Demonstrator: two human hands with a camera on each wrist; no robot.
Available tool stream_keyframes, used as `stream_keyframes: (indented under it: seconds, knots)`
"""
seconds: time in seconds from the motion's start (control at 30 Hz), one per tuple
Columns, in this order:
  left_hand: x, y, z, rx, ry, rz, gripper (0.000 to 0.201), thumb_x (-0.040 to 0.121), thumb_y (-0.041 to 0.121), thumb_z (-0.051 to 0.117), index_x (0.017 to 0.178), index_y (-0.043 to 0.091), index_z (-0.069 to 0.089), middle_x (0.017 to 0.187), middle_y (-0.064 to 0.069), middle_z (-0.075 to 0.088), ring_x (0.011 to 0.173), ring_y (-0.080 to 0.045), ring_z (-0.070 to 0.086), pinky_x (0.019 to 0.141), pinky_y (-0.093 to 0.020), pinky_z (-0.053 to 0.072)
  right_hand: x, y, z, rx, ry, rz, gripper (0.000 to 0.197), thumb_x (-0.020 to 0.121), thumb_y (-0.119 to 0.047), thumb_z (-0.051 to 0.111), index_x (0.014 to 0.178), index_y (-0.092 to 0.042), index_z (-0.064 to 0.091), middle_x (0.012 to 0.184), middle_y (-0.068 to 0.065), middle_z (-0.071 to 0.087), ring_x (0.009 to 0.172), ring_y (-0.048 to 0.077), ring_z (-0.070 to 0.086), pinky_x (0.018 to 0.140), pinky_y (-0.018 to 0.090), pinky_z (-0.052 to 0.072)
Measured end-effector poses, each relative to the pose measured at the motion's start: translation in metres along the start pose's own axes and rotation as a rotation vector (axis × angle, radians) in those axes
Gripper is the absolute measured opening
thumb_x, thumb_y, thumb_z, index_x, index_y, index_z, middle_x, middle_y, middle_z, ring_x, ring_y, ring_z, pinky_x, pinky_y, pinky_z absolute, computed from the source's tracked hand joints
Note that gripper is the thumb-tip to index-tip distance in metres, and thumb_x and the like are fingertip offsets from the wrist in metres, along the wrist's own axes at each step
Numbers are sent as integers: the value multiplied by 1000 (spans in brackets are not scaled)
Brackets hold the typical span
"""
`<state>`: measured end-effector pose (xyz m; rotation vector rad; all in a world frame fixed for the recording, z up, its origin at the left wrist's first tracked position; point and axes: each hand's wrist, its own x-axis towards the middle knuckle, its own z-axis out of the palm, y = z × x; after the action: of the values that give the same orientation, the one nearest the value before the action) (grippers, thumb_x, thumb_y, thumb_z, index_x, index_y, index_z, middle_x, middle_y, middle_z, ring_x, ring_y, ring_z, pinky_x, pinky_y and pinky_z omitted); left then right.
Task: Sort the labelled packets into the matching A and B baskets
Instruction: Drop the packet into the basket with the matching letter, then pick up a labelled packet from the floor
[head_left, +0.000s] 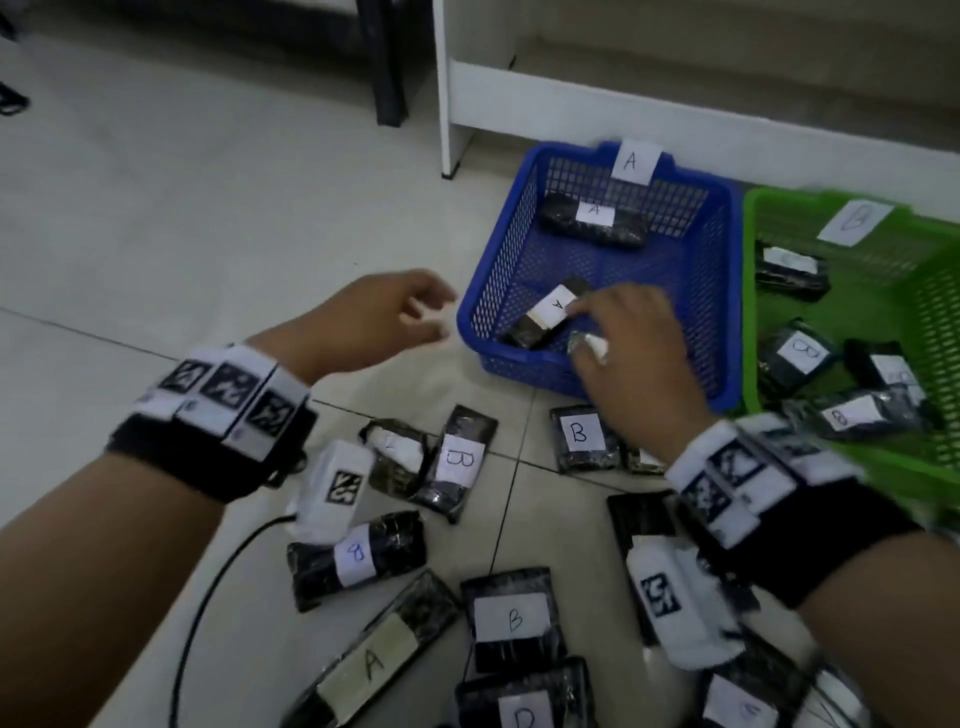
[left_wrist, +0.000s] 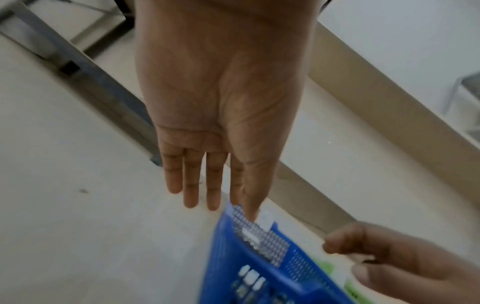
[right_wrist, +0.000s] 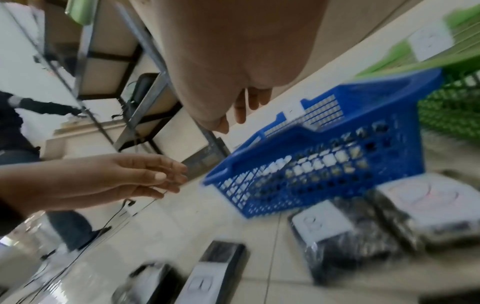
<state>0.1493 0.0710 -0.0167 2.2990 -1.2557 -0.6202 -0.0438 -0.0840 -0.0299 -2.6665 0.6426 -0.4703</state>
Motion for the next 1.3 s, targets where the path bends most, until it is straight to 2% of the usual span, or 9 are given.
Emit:
stream_keyframes:
  seconds: [0.2,0.4,0.53,0.63,0.77,0.9,0.97,1.07,1.3]
  knots:
    - [-58,-42,32,90,-428,-105,79,78,23,75,144,26,32,146,7,33,131,-10,34,104,-18,28,-45,-53,39,156,-328,-31,47,85,-19,57,130,-22,44,132,-2,42,126,17,32,106,34,32]
    - [-78,-66,59,77,-301,-94,49,76,22,74,115,35,47,115,5,46,109,-15,50,93,-27,43,-49,-48,82,-89,-734,-84,79,88,-2,45,149,-32,5,159,-12,-3,146,20,-4,118,41,15]
    - [-86,-65,38,57,-209,-105,54,74,24,76,117,35,45,115,7,47,107,-11,50,92,-27,44,-47,-45,94,-198,-589,-218,51,90,-3,36,137,-25,39,152,2,26,142,29,15,112,49,25]
    - [-90,-49,25,-22,-118,-145,59,76,23,76,120,24,38,112,7,50,94,-12,55,74,-20,47,-38,-46,87,-234,-437,-351,30,76,-8,48,102,-15,61,112,8,60,114,28,43,94,41,46]
    - [-79,-15,14,-64,-41,-126,51,76,18,74,109,21,35,99,1,55,79,-18,58,61,-26,47,-50,-35,75,-316,-459,-367,35,82,-15,43,114,-21,58,125,9,46,108,30,44,88,45,43]
    - [-67,18,11,-46,-44,-90,46,74,21,74,106,23,41,97,1,59,82,-15,60,67,-30,51,-62,-21,83,-420,-482,-274,14,62,-33,69,77,-34,67,107,6,41,91,30,46,71,43,52]
    - [-64,30,8,-38,-35,-59,45,74,23,74,105,23,42,98,2,59,83,-13,60,69,-30,52,-61,-23,77,-366,-452,-319,24,61,-28,76,83,-32,68,112,8,43,98,32,41,79,48,51]
    - [-63,38,0,-31,45,-23,45,73,24,76,105,23,44,101,3,58,87,-13,60,73,-32,53,-56,-24,63,-203,-456,-301,25,91,-19,49,116,-18,56,135,8,40,129,34,29,104,49,30]
    - [-40,82,-7,-140,283,108,47,76,16,74,114,27,50,108,10,57,93,-1,55,76,-24,51,-59,7,-37,481,-520,174,39,91,-21,58,123,-15,37,114,8,60,89,18,58,67,24,45]
